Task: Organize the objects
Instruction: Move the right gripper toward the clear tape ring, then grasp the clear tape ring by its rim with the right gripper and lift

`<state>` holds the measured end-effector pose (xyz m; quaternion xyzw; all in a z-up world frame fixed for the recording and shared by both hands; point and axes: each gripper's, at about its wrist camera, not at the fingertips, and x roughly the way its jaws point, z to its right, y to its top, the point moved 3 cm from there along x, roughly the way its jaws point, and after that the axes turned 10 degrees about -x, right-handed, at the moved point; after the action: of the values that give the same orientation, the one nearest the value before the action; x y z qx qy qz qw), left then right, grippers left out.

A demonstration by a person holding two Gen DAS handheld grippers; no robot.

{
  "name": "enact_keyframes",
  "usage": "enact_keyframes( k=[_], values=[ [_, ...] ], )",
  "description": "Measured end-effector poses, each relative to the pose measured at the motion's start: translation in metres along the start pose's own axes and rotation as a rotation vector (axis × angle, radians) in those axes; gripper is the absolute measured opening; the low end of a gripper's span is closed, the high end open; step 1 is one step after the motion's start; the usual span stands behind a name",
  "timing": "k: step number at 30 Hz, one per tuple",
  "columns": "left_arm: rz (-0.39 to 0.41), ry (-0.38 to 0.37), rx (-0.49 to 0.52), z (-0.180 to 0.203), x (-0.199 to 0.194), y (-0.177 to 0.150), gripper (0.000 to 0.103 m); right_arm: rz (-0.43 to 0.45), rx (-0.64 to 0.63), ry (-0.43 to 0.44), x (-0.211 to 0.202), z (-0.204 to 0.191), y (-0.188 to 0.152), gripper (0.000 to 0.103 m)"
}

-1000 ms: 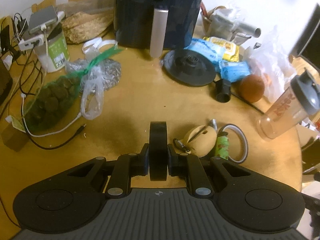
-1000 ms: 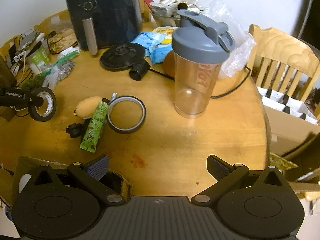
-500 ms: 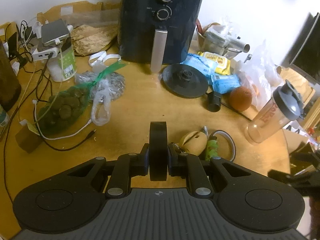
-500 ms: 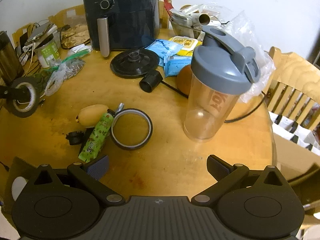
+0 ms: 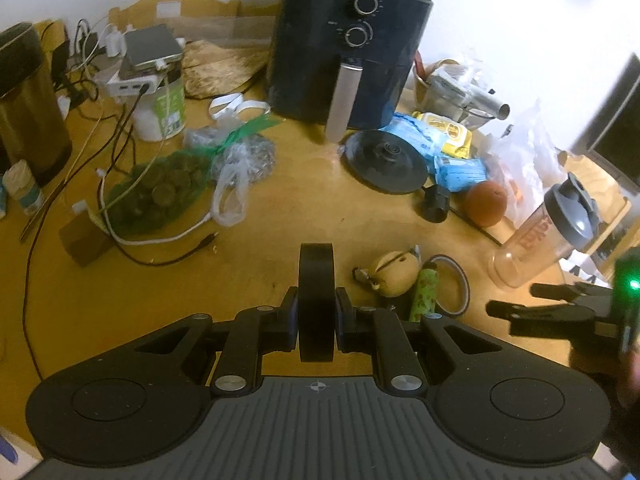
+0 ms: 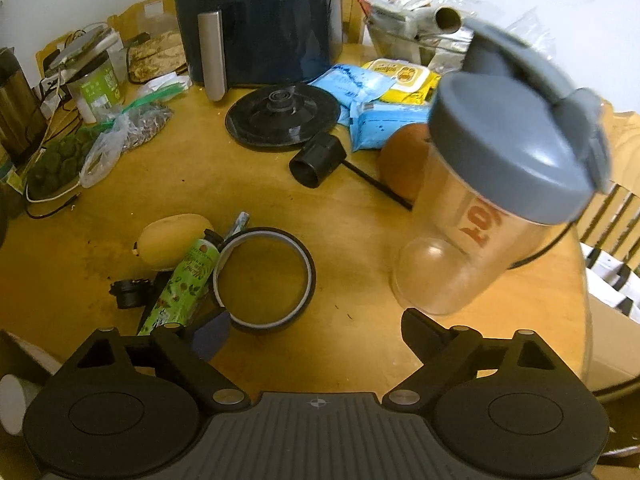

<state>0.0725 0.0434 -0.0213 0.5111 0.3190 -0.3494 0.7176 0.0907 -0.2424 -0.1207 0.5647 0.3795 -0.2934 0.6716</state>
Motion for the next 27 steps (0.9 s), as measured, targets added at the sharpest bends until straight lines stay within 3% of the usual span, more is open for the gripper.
enact_keyframes(
  k=[13, 15, 18, 23, 27],
  values=[
    [-0.005, 0.039, -0.057, -0.01, -0.011, -0.013, 0.017, -0.077, 0.015, 0.03, 0.058, -0.004, -0.002, 0.054],
    [-0.004, 0.042, -0.06, -0.01, -0.012, -0.014, 0.017, -0.087, 0.003, 0.028, 0.061, -0.003, -0.002, 0.034],
    [-0.005, 0.044, -0.064, -0.011, -0.014, -0.015, 0.017, -0.088, -0.006, 0.01, 0.061, -0.001, -0.003, 0.02],
    [-0.01, 0.038, -0.063, -0.009, -0.013, -0.015, 0.017, -0.098, 0.068, -0.004, 0.059, 0.01, -0.007, 0.008],
    [-0.017, 0.03, -0.055, -0.005, -0.012, -0.017, 0.017, -0.111, 0.173, -0.038, 0.053, 0.021, -0.018, 0.008]
  ],
)
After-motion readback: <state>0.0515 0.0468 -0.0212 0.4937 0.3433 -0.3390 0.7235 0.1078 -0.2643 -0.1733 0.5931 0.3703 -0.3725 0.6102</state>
